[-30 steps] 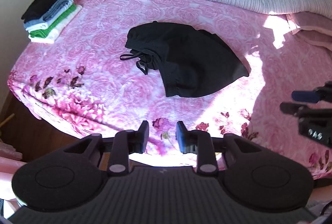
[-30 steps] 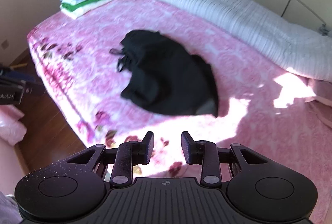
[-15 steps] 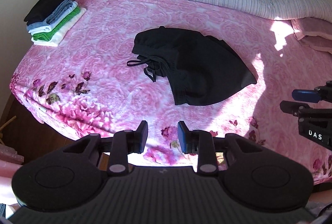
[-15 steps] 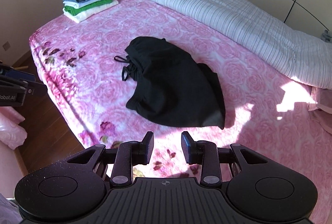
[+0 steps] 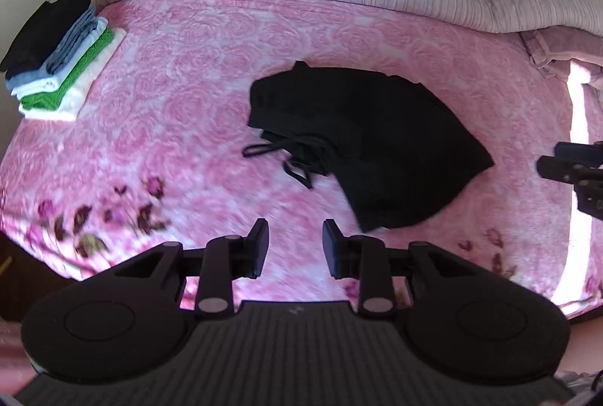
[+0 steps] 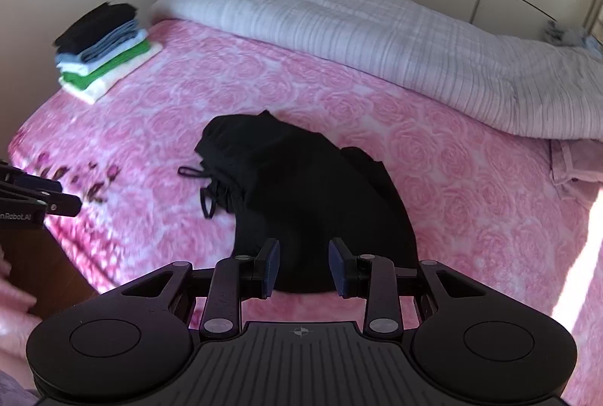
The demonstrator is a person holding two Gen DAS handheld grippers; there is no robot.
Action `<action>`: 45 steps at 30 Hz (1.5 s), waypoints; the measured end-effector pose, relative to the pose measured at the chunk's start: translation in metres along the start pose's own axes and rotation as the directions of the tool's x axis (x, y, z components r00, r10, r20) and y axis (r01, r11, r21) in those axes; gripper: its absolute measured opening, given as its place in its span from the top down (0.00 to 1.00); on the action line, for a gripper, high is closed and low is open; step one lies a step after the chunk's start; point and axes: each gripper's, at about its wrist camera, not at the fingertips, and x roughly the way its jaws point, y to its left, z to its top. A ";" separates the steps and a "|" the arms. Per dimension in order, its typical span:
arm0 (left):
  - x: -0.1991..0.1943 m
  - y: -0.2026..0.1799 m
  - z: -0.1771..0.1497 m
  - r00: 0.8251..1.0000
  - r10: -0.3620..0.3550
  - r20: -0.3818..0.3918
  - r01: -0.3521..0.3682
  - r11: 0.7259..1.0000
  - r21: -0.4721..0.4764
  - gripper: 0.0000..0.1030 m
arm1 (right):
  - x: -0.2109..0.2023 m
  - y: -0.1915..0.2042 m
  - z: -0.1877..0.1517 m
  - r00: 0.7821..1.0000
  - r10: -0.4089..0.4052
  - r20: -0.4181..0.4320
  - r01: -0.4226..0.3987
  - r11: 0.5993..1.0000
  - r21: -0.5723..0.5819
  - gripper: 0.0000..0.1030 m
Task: Fold clothes
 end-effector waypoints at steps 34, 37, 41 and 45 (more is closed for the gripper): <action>0.194 0.059 -0.083 0.995 -0.041 -0.092 0.017 0.968 -0.249 0.74 | 0.252 0.074 -0.144 0.994 -0.105 -0.004 0.056 0.559 -0.828 0.40; 0.199 0.049 -0.088 0.995 -0.026 -0.098 0.001 0.967 -0.254 0.74 | 0.270 0.071 -0.159 0.995 -0.080 0.059 0.090 0.462 -0.883 0.40; 0.204 0.037 -0.090 0.995 -0.007 -0.104 -0.020 0.966 -0.257 0.74 | 0.270 0.051 -0.141 0.999 0.044 -0.001 -0.026 0.576 -0.817 0.97; 0.205 0.024 -0.085 0.995 -0.004 -0.095 -0.019 0.970 -0.241 0.74 | 0.243 -0.016 -0.080 0.981 0.192 -0.021 -0.179 0.861 -0.477 0.98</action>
